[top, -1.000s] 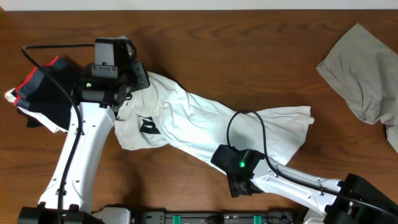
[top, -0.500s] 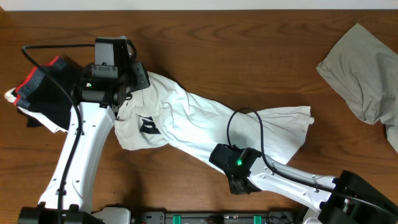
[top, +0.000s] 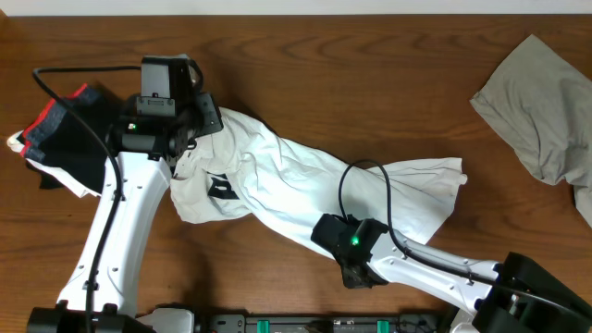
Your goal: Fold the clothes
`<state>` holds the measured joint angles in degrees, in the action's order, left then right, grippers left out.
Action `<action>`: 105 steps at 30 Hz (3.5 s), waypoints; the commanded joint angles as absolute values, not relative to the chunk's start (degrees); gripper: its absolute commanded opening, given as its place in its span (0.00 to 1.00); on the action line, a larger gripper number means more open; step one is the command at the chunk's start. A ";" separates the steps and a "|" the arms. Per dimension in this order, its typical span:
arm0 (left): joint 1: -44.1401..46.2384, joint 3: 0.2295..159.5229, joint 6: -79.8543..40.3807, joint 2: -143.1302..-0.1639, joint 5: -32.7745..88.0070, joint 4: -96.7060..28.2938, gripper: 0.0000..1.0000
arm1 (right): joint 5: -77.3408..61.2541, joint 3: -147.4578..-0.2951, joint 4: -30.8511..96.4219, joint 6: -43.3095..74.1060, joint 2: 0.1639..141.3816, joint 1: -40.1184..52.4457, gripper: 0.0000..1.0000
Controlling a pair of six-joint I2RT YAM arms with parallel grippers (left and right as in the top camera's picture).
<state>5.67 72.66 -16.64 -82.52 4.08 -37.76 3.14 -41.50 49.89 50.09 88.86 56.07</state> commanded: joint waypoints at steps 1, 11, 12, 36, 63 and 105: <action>5.48 73.21 -16.12 -80.27 3.42 -38.59 0.06 | 11.07 -47.55 53.98 50.92 84.71 53.80 0.01; 5.52 73.21 -16.10 -66.37 3.38 -38.76 0.06 | 20.18 -69.89 64.62 35.86 69.76 37.47 0.01; 5.52 73.21 -16.10 -64.84 3.38 -38.74 0.06 | 20.16 -72.38 65.30 33.89 68.69 35.33 0.01; 5.54 77.56 -16.78 -37.93 -2.20 -34.22 0.06 | 20.84 -113.45 85.06 14.26 64.38 3.44 0.01; 5.52 81.54 -14.98 -85.45 8.54 -14.98 0.06 | 9.56 -116.01 65.93 6.11 108.16 -0.25 0.01; 5.02 93.60 -9.39 -100.38 8.91 -82.28 0.06 | 7.44 -100.82 94.61 5.48 114.76 -9.10 0.01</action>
